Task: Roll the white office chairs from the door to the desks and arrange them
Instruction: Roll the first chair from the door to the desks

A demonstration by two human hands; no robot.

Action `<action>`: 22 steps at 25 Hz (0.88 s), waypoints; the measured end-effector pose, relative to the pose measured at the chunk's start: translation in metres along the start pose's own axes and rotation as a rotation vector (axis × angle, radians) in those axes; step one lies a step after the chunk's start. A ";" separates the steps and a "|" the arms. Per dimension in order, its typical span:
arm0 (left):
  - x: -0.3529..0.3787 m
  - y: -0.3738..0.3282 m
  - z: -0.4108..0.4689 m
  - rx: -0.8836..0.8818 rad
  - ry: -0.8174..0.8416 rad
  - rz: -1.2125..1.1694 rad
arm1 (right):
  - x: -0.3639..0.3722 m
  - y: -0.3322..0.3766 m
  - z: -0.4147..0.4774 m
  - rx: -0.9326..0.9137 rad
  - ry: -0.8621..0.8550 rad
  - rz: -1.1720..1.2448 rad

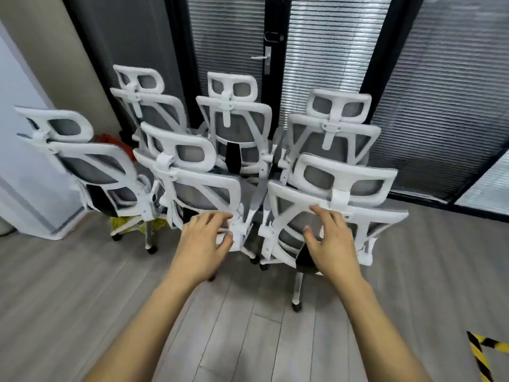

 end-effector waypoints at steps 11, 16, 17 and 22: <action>0.054 0.130 0.191 -0.037 0.097 0.107 | 0.082 -0.107 0.151 0.437 -0.322 -0.294; 0.056 0.194 0.229 -0.162 0.055 0.133 | 0.101 -0.123 0.162 0.622 -0.383 -0.353; 0.061 0.200 0.236 -0.148 0.064 0.130 | 0.103 -0.129 0.162 0.669 -0.381 -0.336; 0.113 0.157 0.245 0.169 0.246 -0.007 | 0.106 -0.133 0.150 0.691 -0.342 -0.353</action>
Point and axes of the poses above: each hand's wrist, its own z-axis towards the middle knuckle, its own x-axis out of the palm, y = z × x, the point moved 3 cm from there along z, towards the middle knuckle, and after that the axes turned 3 degrees about -y, right-handed, at the moved point
